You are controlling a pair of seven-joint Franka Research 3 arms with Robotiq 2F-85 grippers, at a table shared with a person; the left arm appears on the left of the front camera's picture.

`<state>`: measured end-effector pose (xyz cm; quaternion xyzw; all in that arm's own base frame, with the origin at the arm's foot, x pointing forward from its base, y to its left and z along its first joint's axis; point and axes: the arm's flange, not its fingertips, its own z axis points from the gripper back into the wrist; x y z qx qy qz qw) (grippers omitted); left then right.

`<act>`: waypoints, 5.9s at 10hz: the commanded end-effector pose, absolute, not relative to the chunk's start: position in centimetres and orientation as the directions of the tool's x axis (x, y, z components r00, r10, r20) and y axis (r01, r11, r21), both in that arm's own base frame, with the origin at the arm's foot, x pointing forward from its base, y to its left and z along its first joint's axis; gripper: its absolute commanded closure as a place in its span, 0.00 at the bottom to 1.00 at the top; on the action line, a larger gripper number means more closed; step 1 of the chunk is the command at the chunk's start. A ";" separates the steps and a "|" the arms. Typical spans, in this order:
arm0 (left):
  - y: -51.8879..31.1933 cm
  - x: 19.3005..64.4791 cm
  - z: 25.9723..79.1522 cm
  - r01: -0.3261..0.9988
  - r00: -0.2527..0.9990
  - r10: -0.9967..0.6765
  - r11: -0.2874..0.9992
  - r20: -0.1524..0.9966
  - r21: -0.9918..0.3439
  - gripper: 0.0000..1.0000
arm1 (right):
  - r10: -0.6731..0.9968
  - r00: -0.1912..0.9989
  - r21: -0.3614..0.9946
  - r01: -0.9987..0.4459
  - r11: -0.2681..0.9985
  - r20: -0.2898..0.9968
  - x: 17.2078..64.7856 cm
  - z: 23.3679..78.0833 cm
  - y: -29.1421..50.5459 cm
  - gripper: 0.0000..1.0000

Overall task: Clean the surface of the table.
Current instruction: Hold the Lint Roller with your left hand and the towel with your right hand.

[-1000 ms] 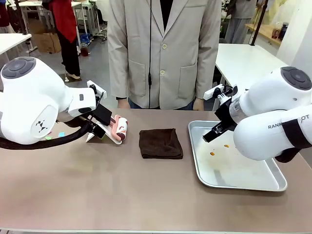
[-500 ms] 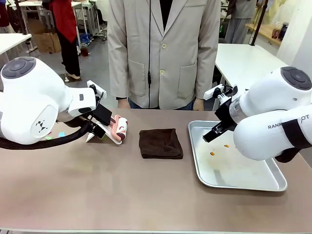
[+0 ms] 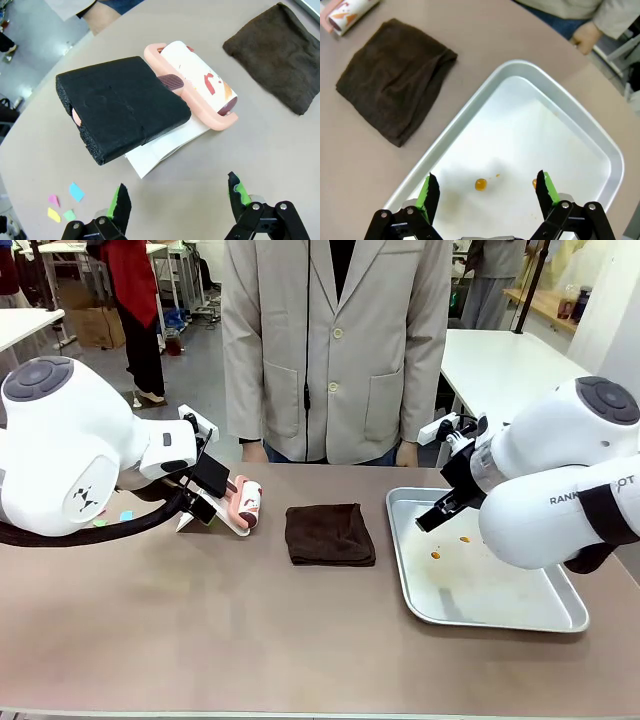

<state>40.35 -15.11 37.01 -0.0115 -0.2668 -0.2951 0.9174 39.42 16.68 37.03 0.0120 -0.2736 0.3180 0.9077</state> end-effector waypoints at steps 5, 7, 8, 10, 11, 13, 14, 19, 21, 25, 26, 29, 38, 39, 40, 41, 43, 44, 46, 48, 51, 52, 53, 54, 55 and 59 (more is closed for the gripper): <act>-9.5 38.0 43.0 0.468 0.873 -0.372 0.820 0.314 -0.330 0.00 | 0.298 0.900 0.392 -0.411 0.823 0.318 35.2 44.8 12.0 0.00; -4.4 37.3 45.6 0.462 0.878 -0.267 0.687 0.397 -0.561 0.00 | 0.205 0.922 0.627 -0.374 0.683 0.327 33.6 47.1 8.2 0.00; -0.2 37.1 46.1 0.470 0.874 -0.220 0.613 0.434 -0.635 0.00 | 0.102 0.941 0.699 -0.309 0.644 0.323 32.3 47.4 5.0 0.00; 7.8 36.9 45.3 0.395 0.892 -0.059 0.582 0.448 -0.710 0.00 | -0.102 0.947 0.821 -0.205 0.533 0.303 29.9 46.3 -2.0 0.00; 11.5 36.4 44.4 0.386 0.885 0.013 0.540 0.466 -0.748 0.00 | -0.192 0.938 0.861 -0.168 0.480 0.290 28.9 45.5 -5.6 0.00; 18.1 34.6 41.0 0.284 0.876 0.221 0.481 0.429 -0.829 0.00 | -0.360 0.902 0.910 -0.075 0.408 0.236 27.7 43.3 -12.7 0.00; 20.2 33.4 39.2 0.262 0.852 0.313 0.439 0.420 -0.859 0.00 | -0.415 0.889 0.927 -0.025 0.373 0.191 27.6 41.6 -15.5 0.00; 22.0 30.5 36.4 0.146 0.812 0.479 0.386 0.333 -0.911 0.00 | -0.533 0.843 0.941 0.115 0.318 0.077 26.7 37.9 -21.7 0.00; 22.0 30.5 36.4 0.146 0.812 0.479 0.386 0.333 -0.911 0.00 | -0.533 0.843 0.941 0.115 0.318 0.077 26.7 37.9 -21.7 0.00; 22.0 30.5 36.4 0.146 0.812 0.479 0.386 0.333 -0.911 0.00 | -0.533 0.843 0.941 0.115 0.318 0.077 26.7 37.9 -21.7 0.00; 21.8 30.7 36.5 0.129 0.806 0.496 0.385 0.323 -0.914 0.00 | -0.526 0.847 0.935 0.120 0.334 0.079 26.9 37.4 -21.6 0.00; 17.8 33.9 42.5 0.125 0.825 0.373 0.613 0.425 -0.780 0.00 | -0.465 0.861 0.788 0.138 0.600 0.204 30.3 44.5 -12.9 0.00; -4.0 47.3 48.2 0.282 0.902 -0.051 0.822 0.429 -0.495 0.00 | 0.108 0.959 0.321 -0.192 0.927 0.261 45.9 45.4 20.6 0.00; -5.1 48.0 47.2 0.301 0.907 -0.089 0.820 0.412 -0.487 0.00 | 0.157 0.954 0.318 -0.236 0.918 0.256 46.8 43.7 22.7 0.00; -6.0 48.5 46.4 0.305 0.913 -0.112 0.826 0.393 -0.474 0.00 | 0.176 0.954 0.292 -0.245 0.925 0.245 47.4 42.1 24.2 0.00; -6.5 48.8 45.7 0.311 0.917 -0.128 0.823 0.377 -0.476 0.00 | 0.187 0.956 0.279 -0.247 0.928 0.225 47.5 40.5 25.6 0.00; -7.7 49.5 44.4 0.312 0.923 -0.147 0.828 0.356 -0.467 0.00 | 0.232 0.949 0.283 -0.288 0.915 0.214 46.9 38.5 27.4 0.00; -8.2 49.9 43.8 0.305 0.926 -0.148 0.835 0.348 -0.459 0.00 | 0.237 0.953 0.303 -0.287 0.909 0.189 46.5 37.6 27.9 0.00; -8.4 50.6 42.8 0.289 0.934 -0.142 0.840 0.329 -0.459 0.00 | 0.215 0.957 0.284 -0.266 0.921 0.197 45.9 36.8 28.2 0.00; -8.2 49.9 42.4 0.312 0.927 -0.151 0.821 0.344 -0.479 0.00 | 0.263 0.948 0.301 -0.307 0.903 0.178 46.1 36.9 28.0 0.00; -8.1 50.2 42.0 0.305 0.928 -0.148 0.828 0.341 -0.470 0.00 | 0.259 0.950 0.302 -0.302 0.904 0.176 46.1 36.8 28.2 0.00; -8.4 50.0 42.0 0.298 0.933 -0.152 0.833 0.325 -0.466 0.00 | 0.215 0.947 0.286 -0.280 0.917 0.239 46.4 36.7 28.9 0.00; -8.4 50.1 41.8 0.276 0.945 -0.144 0.835 0.295 -0.476 0.00 | 0.194 0.956 0.280 -0.253 0.926 0.222 47.3 36.0 30.2 0.00; -8.5 50.1 41.8 0.253 0.951 -0.127 0.846 0.283 -0.470 0.00 | 0.169 0.963 0.260 -0.221 0.940 0.210 48.0 35.3 31.1 0.00; -8.6 50.1 41.7 0.245 0.954 -0.126 0.849 0.271 -0.468 0.00 | 0.129 0.973 0.190 -0.166 0.968 0.192 48.7 34.5 32.0 0.00; -8.9 50.6 41.3 0.234 0.956 -0.112 0.847 0.270 -0.478 0.00 | 0.043 0.982 0.066 -0.056 0.996 0.183 50.7 31.5 34.2 0.00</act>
